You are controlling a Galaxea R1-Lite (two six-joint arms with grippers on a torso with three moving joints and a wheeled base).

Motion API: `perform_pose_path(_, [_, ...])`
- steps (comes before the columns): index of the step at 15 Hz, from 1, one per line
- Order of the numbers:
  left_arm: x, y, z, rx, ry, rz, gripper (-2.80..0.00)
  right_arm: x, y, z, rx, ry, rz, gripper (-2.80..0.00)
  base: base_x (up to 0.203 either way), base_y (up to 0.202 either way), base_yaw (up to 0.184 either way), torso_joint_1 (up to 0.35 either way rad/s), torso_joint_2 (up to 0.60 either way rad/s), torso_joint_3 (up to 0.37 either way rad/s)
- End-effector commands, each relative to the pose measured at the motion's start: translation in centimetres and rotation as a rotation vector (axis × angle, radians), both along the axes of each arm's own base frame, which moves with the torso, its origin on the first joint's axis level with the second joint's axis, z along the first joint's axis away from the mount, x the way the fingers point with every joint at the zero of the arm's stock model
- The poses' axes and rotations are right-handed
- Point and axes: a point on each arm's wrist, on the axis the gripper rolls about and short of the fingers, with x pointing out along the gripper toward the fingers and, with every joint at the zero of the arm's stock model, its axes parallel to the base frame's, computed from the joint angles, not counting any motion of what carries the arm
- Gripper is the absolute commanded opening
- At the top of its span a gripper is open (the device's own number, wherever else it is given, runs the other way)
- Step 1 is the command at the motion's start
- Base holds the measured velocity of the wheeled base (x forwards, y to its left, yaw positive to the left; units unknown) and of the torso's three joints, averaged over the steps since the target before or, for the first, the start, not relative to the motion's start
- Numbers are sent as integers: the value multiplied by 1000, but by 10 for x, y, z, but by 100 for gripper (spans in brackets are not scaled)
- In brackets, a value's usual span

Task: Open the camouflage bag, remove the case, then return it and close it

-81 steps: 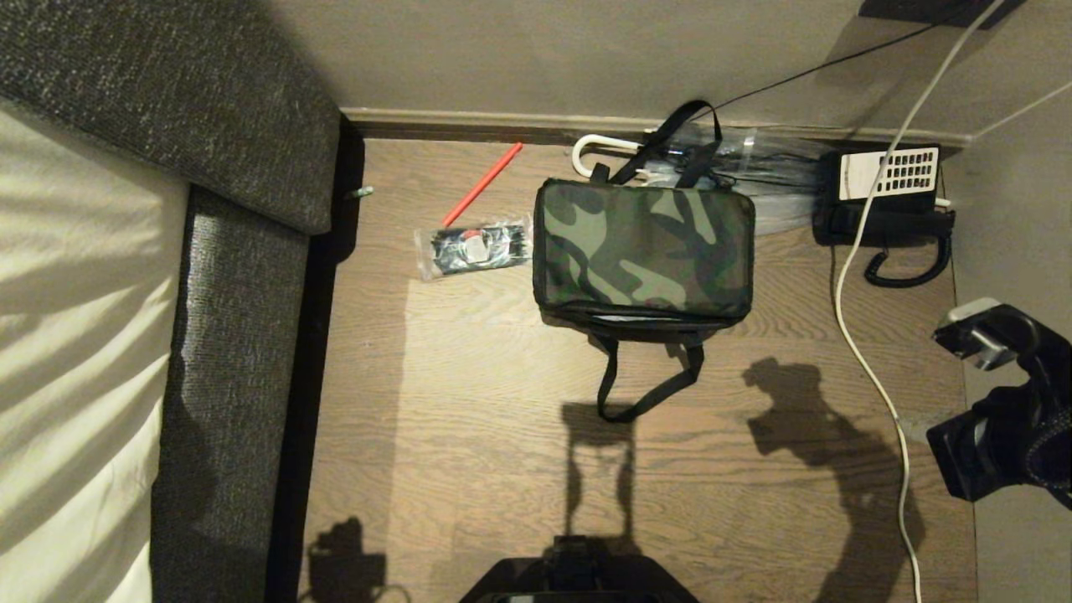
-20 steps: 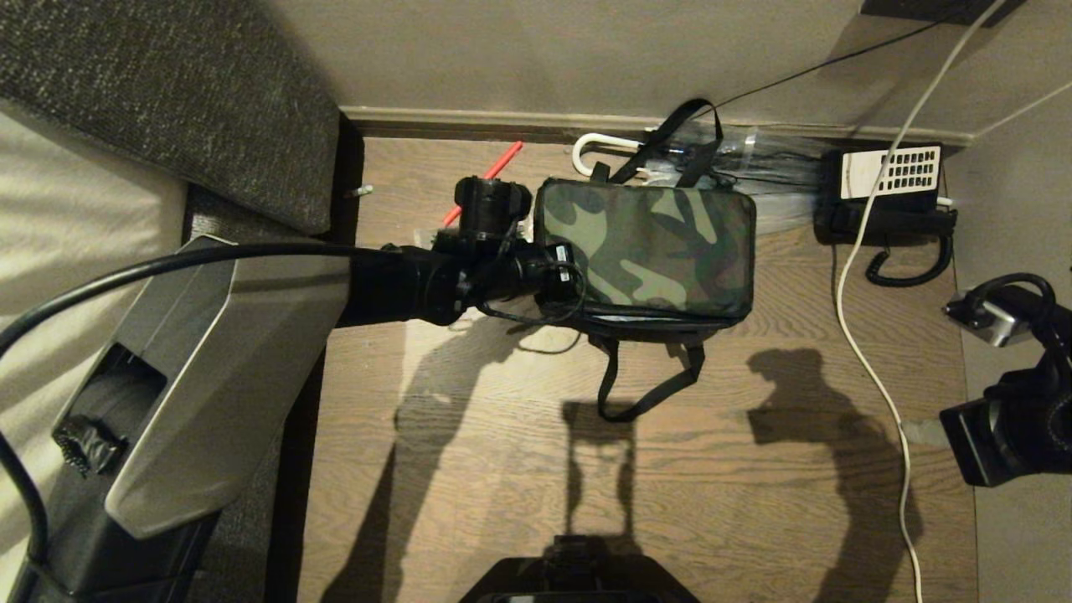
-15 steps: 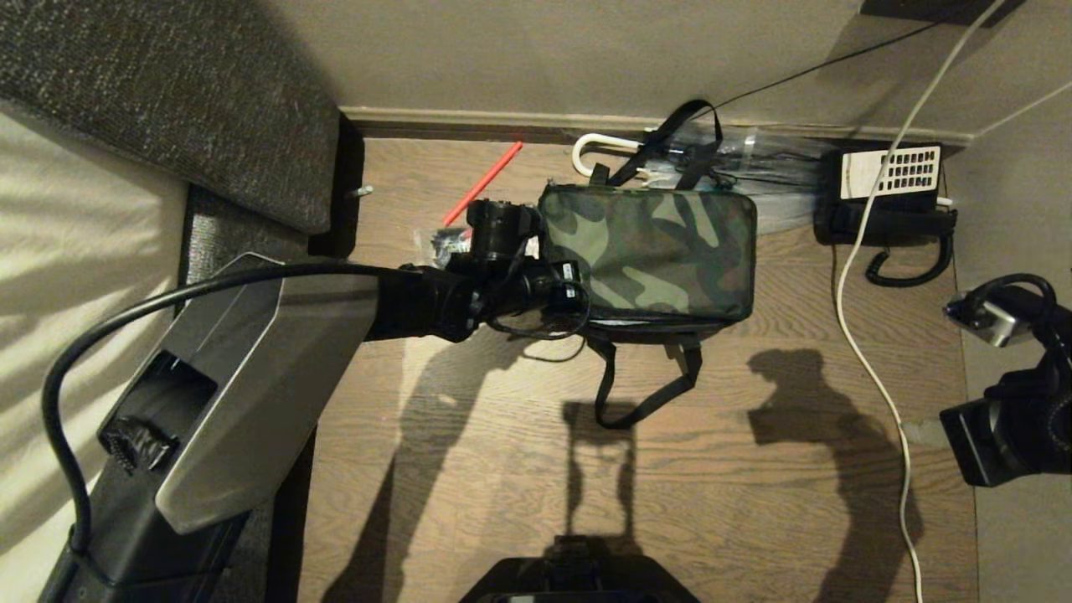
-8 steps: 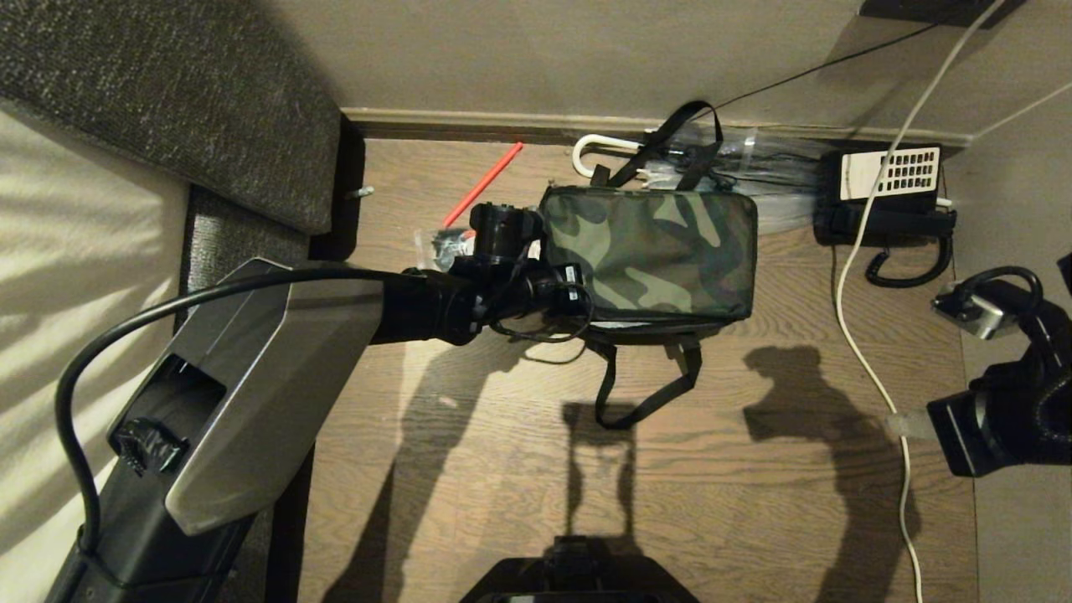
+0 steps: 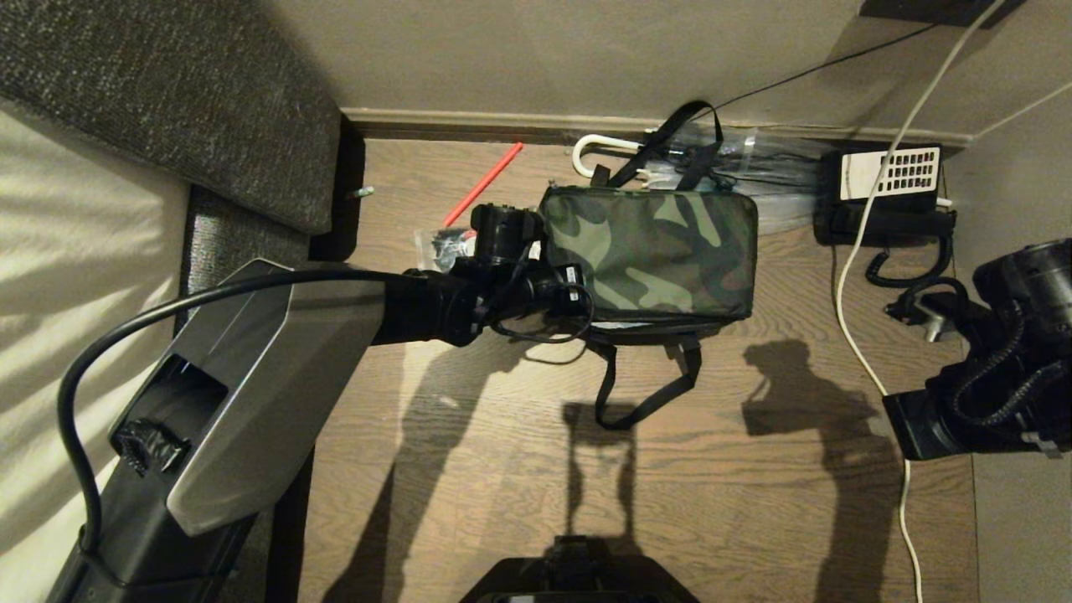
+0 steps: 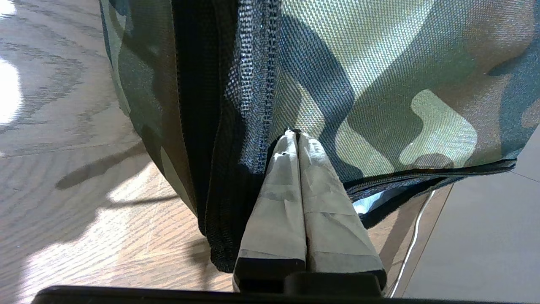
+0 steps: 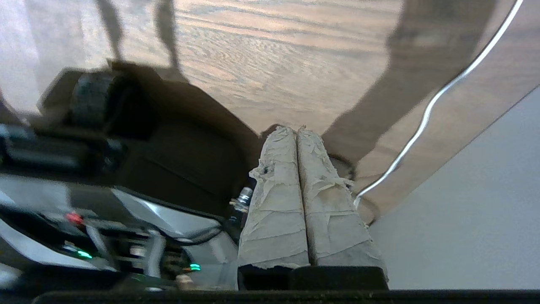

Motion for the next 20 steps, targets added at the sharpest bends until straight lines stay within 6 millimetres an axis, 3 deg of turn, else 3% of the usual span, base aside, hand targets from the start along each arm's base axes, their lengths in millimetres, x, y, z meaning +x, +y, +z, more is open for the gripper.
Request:
perform_pose_path(1, [1, 0, -3, 1, 7, 2, -280, 16, 5, -13, 16, 60, -27, -280, 0, 0, 0, 0, 0, 0])
perform_pose_path(6, [3, 0, -9, 6, 16, 5, -280, 57, 10, -24, 86, 119, -261, -280, 0, 0, 0, 0, 0, 0])
perform_pose_path(13, [9, 5, -20, 18, 34, 22, -280, 87, 15, -34, 175, 151, -391, -280, 0, 0, 0, 0, 0, 0])
perform_pose_path(17, [11, 5, -27, 26, 44, 27, -280, 102, 13, -32, 205, 123, -434, -280, 0, 0, 0, 0, 0, 0])
perform_pose_path(20, [11, 5, -28, 27, 45, 29, -280, 123, 8, -18, 262, 70, -494, -280, 0, 0, 0, 0, 0, 0])
